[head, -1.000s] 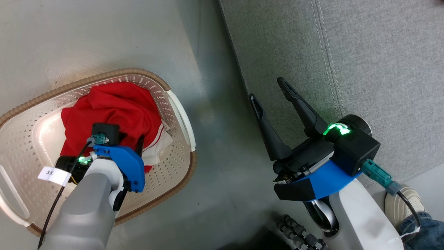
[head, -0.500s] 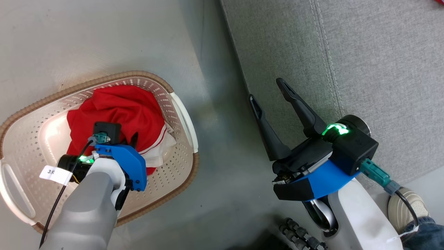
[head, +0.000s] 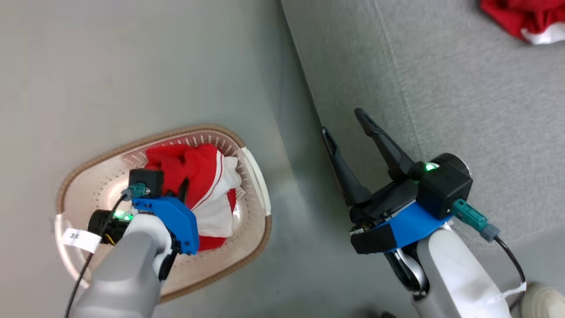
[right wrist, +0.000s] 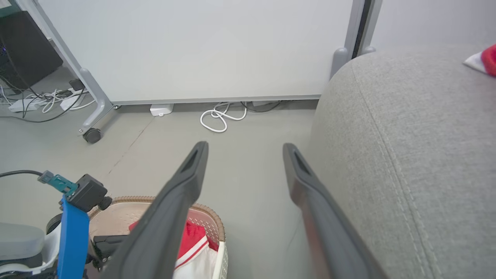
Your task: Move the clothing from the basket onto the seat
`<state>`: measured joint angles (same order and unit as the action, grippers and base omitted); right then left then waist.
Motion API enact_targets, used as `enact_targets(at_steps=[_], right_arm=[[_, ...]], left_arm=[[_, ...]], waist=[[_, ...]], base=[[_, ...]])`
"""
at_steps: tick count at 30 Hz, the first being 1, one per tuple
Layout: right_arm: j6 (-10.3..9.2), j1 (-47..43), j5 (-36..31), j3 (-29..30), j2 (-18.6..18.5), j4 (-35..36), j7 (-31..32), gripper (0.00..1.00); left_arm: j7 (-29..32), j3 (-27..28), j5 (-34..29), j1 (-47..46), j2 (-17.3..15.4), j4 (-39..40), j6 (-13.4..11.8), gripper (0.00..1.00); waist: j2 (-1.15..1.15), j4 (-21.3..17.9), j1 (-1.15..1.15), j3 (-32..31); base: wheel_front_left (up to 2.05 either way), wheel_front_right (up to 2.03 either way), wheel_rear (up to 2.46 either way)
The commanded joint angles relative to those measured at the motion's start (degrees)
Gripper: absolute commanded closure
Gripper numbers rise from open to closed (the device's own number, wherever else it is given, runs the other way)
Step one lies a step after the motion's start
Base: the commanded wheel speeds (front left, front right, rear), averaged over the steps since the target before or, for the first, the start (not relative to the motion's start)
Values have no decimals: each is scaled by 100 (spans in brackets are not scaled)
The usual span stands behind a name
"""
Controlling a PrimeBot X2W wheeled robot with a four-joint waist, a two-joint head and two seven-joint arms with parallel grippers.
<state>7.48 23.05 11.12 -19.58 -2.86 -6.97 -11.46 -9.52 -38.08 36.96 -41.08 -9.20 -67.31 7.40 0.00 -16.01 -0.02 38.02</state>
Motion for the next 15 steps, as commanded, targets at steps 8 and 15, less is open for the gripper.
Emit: enact_targets(at_steps=[8, 15], right_arm=[[2, -349, -215, 259, -5, -392, 170, 0], [2, -781, -425, 498, -7, -558, 436, 0]], left_arm=[[-290, -309, 262, 389, 84, 280, 11, 100], [-467, -659, 453, 742, 76, 653, 11, 100]], waist=[[0, 219, 2, -1158], [0, 493, 2, -2099]], base=[[0, 0, 0], [0, 0, 0]])
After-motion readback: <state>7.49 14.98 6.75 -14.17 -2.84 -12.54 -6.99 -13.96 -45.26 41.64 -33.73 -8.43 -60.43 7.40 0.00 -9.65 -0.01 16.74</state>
